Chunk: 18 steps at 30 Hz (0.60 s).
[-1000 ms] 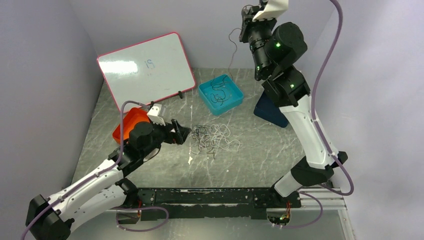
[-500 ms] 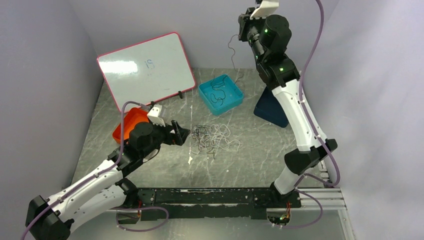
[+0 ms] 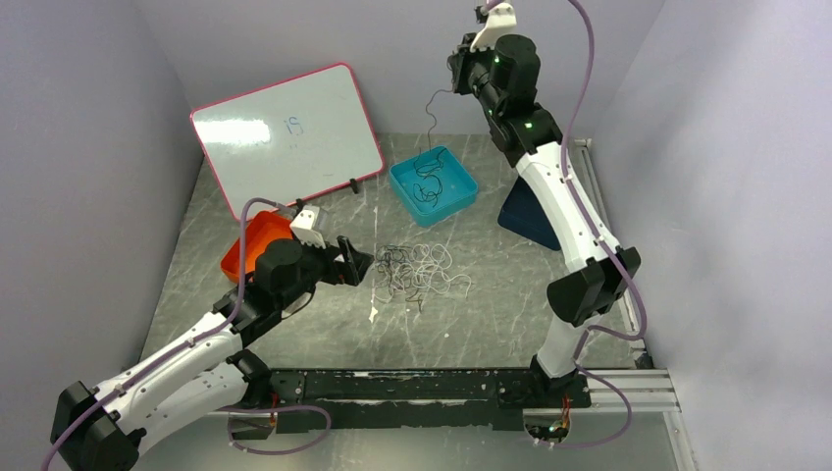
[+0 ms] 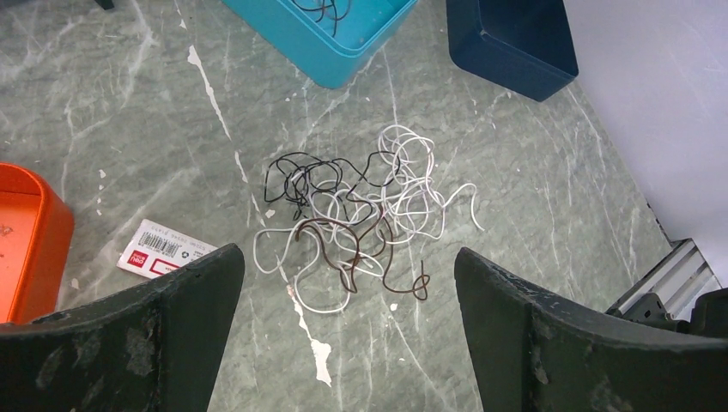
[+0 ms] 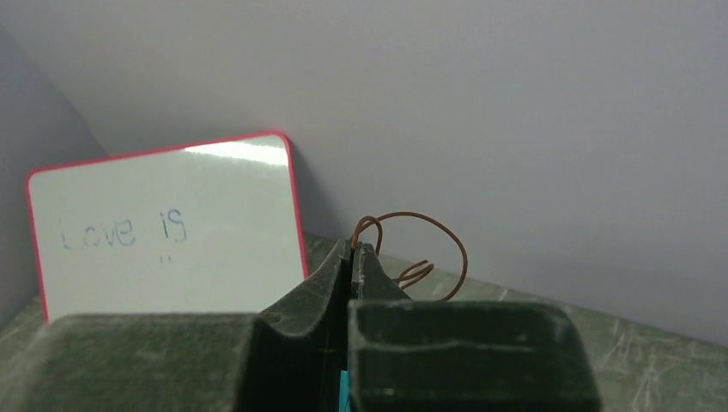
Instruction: Untangle the cables
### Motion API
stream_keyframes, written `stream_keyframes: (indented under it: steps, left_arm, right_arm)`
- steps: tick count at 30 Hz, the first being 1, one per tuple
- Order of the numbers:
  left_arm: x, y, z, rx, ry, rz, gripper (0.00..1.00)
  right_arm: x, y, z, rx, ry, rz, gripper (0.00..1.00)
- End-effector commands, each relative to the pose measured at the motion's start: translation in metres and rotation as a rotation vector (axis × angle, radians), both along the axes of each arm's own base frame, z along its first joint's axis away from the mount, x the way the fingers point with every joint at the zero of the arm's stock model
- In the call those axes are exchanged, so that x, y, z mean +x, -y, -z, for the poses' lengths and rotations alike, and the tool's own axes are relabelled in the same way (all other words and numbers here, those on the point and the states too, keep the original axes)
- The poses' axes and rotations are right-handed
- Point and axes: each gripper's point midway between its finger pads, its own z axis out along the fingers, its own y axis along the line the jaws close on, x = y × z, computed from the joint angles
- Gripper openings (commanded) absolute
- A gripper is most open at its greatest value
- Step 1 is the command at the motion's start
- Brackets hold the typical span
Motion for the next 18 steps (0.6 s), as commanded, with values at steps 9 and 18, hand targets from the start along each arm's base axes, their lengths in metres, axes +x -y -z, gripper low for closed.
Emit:
stream_keyframes:
  steps: [9,18]
  left_arm:
    - [-0.002,0.001,-0.002,0.001,0.000,0.020,0.97]
    - [-0.003,0.003,0.001,0.000,-0.010,0.029,0.97]
  right_arm:
    - [0.023,-0.008,0.081,-0.015,-0.158,-0.033,0.00]
    - [0.015,-0.020,0.161,-0.022,-0.345,-0.096,0.05]
